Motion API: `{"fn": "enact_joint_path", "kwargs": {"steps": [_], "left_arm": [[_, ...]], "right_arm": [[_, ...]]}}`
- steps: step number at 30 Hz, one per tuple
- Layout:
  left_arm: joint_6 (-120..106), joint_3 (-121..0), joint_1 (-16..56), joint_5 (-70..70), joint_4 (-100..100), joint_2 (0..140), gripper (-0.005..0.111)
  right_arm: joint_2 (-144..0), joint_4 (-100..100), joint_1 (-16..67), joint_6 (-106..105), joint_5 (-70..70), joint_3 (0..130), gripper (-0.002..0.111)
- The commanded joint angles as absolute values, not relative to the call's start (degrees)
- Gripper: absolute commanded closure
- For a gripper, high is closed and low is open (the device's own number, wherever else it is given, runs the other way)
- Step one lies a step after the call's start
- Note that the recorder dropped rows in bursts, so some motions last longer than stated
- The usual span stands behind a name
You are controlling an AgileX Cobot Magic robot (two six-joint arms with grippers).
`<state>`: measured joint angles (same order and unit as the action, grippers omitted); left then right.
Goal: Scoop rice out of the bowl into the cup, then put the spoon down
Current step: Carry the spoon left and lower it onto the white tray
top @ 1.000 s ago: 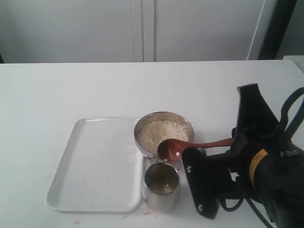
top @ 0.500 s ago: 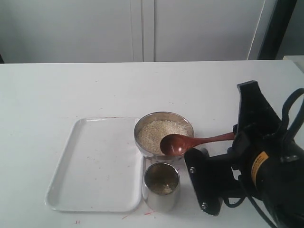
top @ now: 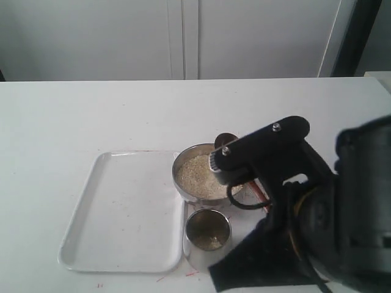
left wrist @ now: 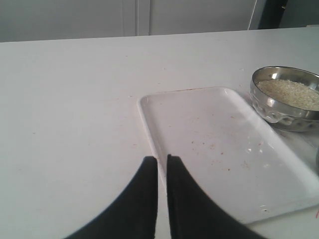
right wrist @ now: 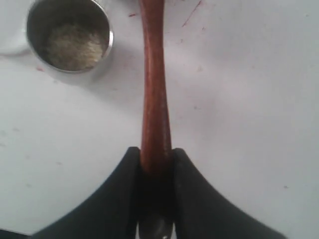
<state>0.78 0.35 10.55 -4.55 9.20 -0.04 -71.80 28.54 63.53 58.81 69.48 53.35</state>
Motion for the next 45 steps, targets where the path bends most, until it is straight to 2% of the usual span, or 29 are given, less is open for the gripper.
{"fn": "enact_joint_path", "kwargs": {"steps": [1, 14, 22, 36, 45], "left_arm": [[1.1, 0.0, 10.7, -4.4, 9.8, 0.0, 0.092], [1.1, 0.0, 10.7, -4.4, 9.8, 0.0, 0.092], [1.1, 0.0, 10.7, -4.4, 9.8, 0.0, 0.092], [1.1, 0.0, 10.7, -4.4, 9.8, 0.0, 0.092], [1.1, 0.0, 10.7, -4.4, 9.8, 0.0, 0.092]], "right_arm": [[-76.8, 27.6, 63.1, 62.1, 64.3, 59.6, 0.108], [-100.0, 19.5, 52.9, 60.2, 54.2, 80.9, 0.108], [-110.2, 14.5, 52.6, 59.6, 51.5, 88.6, 0.108], [-120.2, 10.9, 50.8, 55.4, 52.0, 90.2, 0.108], [-121.1, 11.1, 49.9, 52.5, 52.7, 92.1, 0.108]]}}
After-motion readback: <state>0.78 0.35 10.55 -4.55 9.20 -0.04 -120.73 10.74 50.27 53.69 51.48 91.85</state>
